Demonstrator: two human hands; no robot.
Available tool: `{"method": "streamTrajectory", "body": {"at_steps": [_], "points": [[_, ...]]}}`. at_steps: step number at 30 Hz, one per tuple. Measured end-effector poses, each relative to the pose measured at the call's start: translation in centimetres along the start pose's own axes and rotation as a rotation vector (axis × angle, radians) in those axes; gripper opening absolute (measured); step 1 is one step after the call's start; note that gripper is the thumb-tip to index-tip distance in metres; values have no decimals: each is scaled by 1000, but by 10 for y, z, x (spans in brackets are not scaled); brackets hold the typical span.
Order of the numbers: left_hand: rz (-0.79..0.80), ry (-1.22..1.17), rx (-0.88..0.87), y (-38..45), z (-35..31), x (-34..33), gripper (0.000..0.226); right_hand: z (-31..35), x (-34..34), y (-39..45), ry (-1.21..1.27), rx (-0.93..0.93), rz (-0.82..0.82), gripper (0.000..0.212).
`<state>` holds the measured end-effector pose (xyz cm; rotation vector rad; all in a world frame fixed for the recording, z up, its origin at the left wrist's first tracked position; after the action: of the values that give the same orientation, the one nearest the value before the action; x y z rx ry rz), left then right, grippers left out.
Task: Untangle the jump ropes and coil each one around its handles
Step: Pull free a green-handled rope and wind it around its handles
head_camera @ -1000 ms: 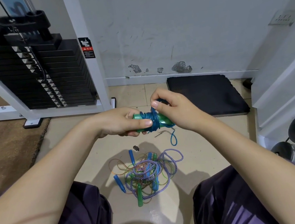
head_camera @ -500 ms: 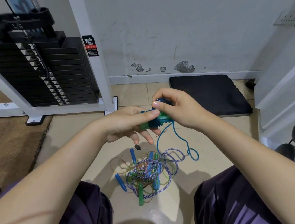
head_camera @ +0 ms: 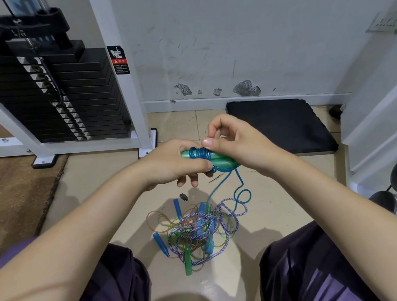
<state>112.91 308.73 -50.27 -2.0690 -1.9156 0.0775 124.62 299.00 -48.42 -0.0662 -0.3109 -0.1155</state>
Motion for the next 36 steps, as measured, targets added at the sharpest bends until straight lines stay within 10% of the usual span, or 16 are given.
{"method": "streamTrajectory", "body": {"at_steps": [13, 18, 23, 30, 36], "points": [[53, -41, -74, -5, -4, 3, 22, 5, 4, -2, 38, -25, -18, 14], [-84, -249, -155, -5, -2, 13, 54, 5, 2, -1, 332, -73, 23, 41], [-86, -413, -278, -7, -9, 17, 40, 4, 0, 2, 454, -49, 115, 71], [-166, -818, -346, -9, -14, 29, 39, -2, 9, 1, 473, -73, 13, 26], [-120, -826, -259, -8, -10, 26, 36, 2, 4, 0, -61, -106, -90, 18]]}}
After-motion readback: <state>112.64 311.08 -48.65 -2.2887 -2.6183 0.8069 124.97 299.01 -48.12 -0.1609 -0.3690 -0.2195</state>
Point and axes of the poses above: each hand's wrist, its own y-axis towards the middle knuckle, its own x-axis out of the back of the hand, z = x × y, the point moved 4 cm from there along y, towards the middle knuckle, and after that the axes turned 15 degrees about z, right-handed, at the moved point
